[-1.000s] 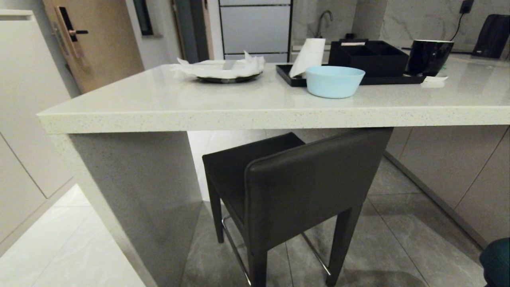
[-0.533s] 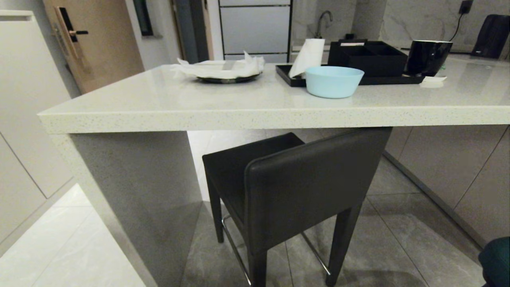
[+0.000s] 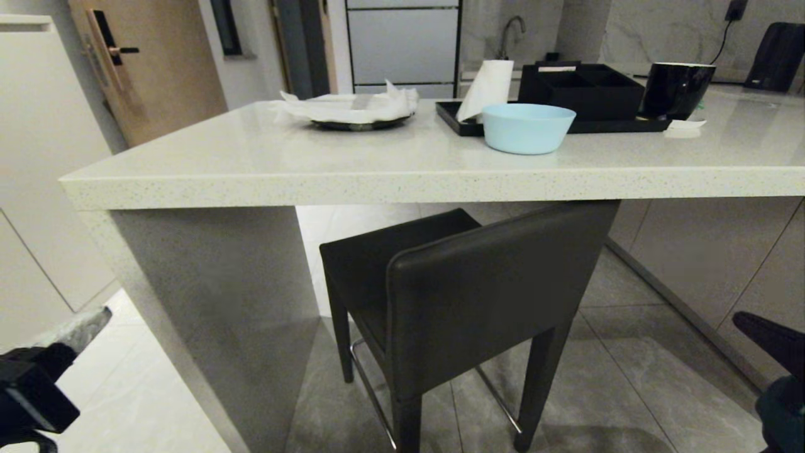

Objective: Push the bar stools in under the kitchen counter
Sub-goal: Pull the gray chair out from under the dining table

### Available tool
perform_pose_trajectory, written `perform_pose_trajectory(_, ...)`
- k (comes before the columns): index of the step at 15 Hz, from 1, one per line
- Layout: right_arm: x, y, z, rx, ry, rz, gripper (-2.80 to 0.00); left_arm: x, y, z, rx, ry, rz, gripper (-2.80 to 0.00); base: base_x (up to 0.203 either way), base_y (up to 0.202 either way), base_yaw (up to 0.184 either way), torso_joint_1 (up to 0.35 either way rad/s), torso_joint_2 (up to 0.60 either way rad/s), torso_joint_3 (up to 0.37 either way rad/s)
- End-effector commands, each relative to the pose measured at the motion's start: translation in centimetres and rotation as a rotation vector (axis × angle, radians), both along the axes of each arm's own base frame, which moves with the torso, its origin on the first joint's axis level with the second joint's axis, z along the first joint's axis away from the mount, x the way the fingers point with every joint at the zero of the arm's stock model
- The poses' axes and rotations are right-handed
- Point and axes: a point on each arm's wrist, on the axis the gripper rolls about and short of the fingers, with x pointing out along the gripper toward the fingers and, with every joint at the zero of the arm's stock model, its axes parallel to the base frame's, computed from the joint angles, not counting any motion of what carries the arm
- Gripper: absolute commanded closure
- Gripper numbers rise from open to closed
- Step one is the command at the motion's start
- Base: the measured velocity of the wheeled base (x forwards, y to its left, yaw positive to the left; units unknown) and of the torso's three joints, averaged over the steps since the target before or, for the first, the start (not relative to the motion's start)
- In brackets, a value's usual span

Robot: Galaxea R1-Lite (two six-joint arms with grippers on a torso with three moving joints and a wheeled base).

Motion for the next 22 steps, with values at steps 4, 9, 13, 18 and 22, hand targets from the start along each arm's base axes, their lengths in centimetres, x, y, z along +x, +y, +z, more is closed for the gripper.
perform_pose_trajectory(4, 8.3, -2.7, -2.6, 0.001, 0.026, -0.013, 0.00, 6.1, -6.2, -3.3, 0.052, 0.154, -0.058, 0.00, 0.000, 0.000, 0.000, 0.000, 0.00, 0.000)
perform_pose_trajectory(9, 13.7, -4.7, -6.6, 0.018, -0.030, 0.100, 0.00, 8.8, -11.9, -6.7, 0.033, 0.093, -0.011, 0.00, 0.000, 0.000, 0.000, 0.000, 0.00, 0.000)
perform_pose_trajectory(13, 17.6, -4.5, -5.6, 0.202, -0.104, 0.186, 0.00, 9.3, -13.1, -6.7, -0.075, 0.084, 0.003, 0.00, 0.000, 0.000, 0.000, 0.000, 0.00, 0.000)
perform_pose_trajectory(18, 21.7, -4.8, -5.0, 0.245, -0.173, 0.206, 0.00, 7.7, -15.6, -7.4, -0.072, 0.107, -0.072, 0.00, 0.000, 0.000, 0.000, 0.000, 0.00, 0.000)
perform_pose_trajectory(22, 24.8, -4.7, -6.9, 0.270, -0.160, 0.224, 0.00, 7.2, -17.4, -8.2, -0.053, 0.127, -0.129, 0.00, 0.000, 0.000, 0.000, 0.000, 0.00, 0.000)
